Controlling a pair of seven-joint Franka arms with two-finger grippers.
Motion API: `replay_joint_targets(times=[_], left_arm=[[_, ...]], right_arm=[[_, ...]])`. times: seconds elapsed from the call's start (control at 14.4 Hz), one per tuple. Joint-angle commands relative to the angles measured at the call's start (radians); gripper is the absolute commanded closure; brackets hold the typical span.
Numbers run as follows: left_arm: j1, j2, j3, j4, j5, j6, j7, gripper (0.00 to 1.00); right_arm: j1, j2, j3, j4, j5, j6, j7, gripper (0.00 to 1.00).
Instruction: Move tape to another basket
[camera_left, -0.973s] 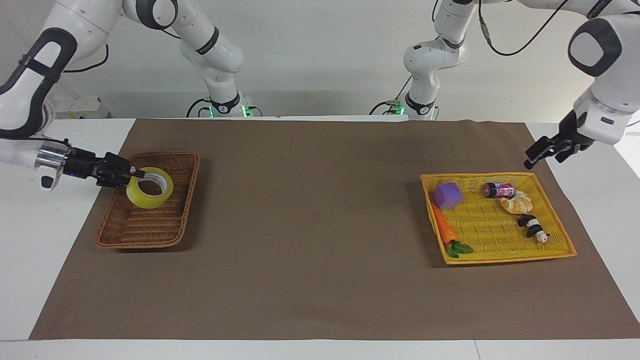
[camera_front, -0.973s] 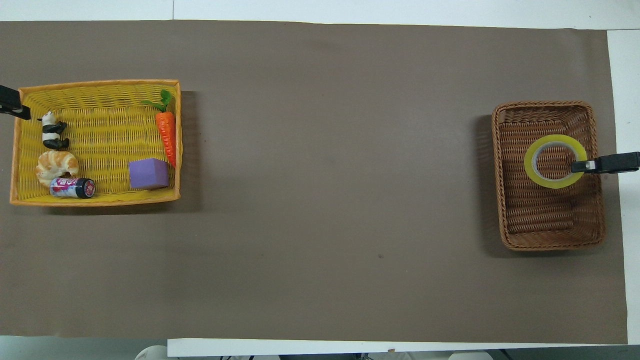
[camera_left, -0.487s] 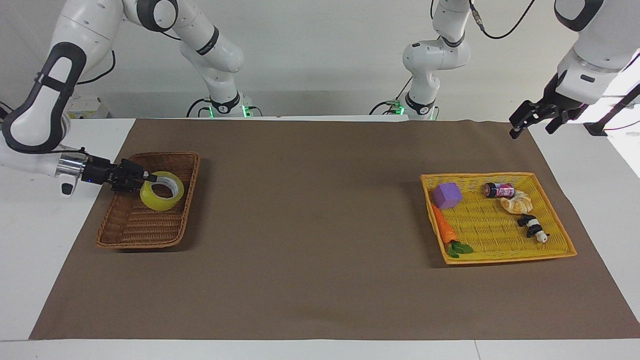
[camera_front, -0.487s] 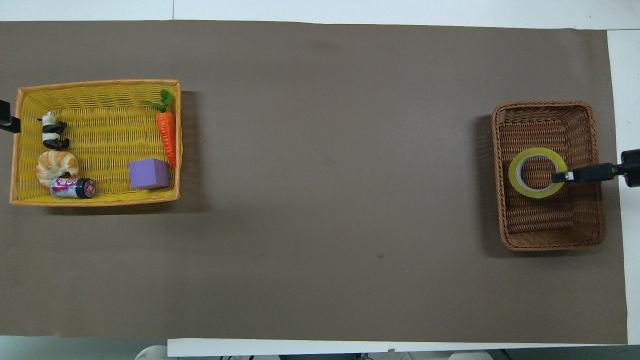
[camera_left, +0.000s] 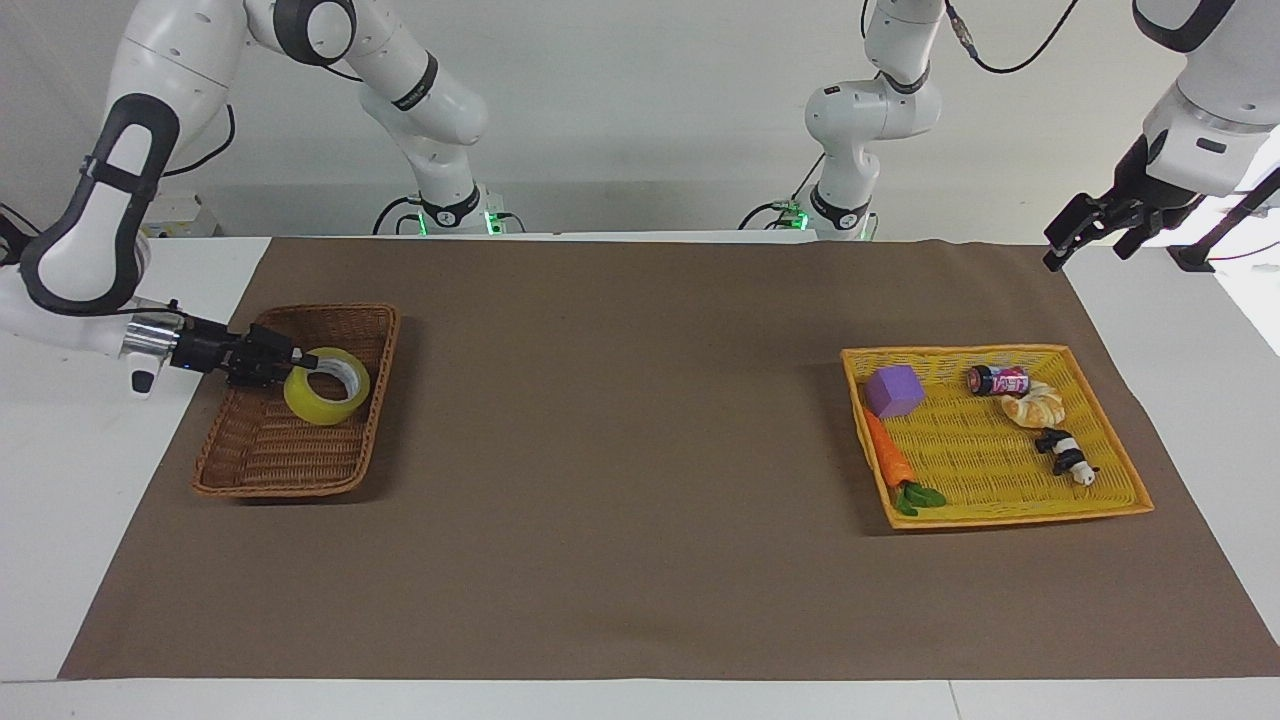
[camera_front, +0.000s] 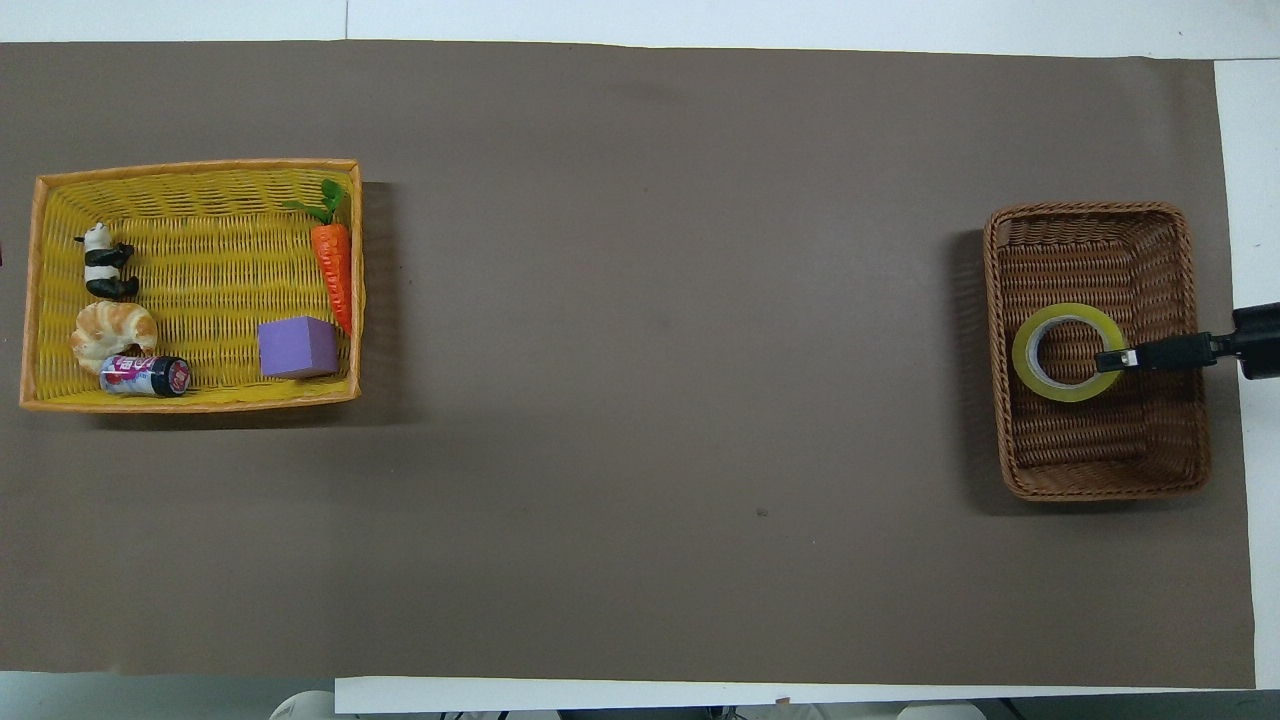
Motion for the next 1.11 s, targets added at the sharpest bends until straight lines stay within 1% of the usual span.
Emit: replay_joint_targets(times=[0.0, 0.07, 0.14, 0.21, 0.35, 0.42, 0.56, 0.7, 0.83, 0.9, 1.04], left_arm=[[-0.028, -0.018, 0.012, -0.049, 0.010, 0.026, 0.004, 0.00], [-0.022, -0.023, 0.010, -0.060, 0.010, 0.024, 0.004, 0.00], [-0.025, -0.023, 0.012, -0.060, 0.010, 0.015, 0.001, 0.00], [-0.025, -0.025, 0.012, -0.061, 0.010, 0.014, 0.000, 0.00], [-0.020, -0.023, 0.013, -0.060, 0.010, 0.014, 0.000, 0.00], [-0.018, -0.023, 0.012, -0.060, 0.010, 0.014, 0.000, 0.00], [-0.015, -0.023, 0.013, -0.060, 0.010, 0.014, 0.000, 0.00], [-0.017, -0.023, 0.013, -0.060, 0.010, 0.014, 0.000, 0.00], [-0.017, -0.023, 0.013, -0.060, 0.010, 0.014, 0.000, 0.00], [-0.017, -0.023, 0.012, -0.060, 0.010, 0.014, 0.000, 0.00], [-0.017, -0.023, 0.013, -0.060, 0.010, 0.014, 0.000, 0.00]], right_arm=[[-0.002, -0.014, 0.008, -0.005, -0.046, 0.064, -0.026, 0.04], [0.000, -0.018, 0.011, 0.000, -0.049, 0.081, -0.024, 0.00], [0.012, -0.024, 0.011, 0.009, -0.060, 0.102, -0.023, 0.00], [0.038, -0.032, 0.011, 0.023, -0.097, 0.127, -0.023, 0.00], [0.089, -0.073, 0.011, 0.043, -0.219, 0.203, -0.016, 0.00], [0.128, -0.110, 0.011, 0.044, -0.306, 0.255, -0.013, 0.00], [0.194, -0.187, 0.013, 0.048, -0.451, 0.296, 0.028, 0.00], [0.250, -0.230, 0.013, 0.072, -0.531, 0.282, 0.113, 0.00], [0.262, -0.305, 0.019, 0.077, -0.604, 0.242, 0.315, 0.00], [0.262, -0.337, 0.022, 0.090, -0.608, 0.197, 0.411, 0.00], [0.262, -0.366, 0.072, 0.145, -0.644, 0.048, 0.529, 0.00]])
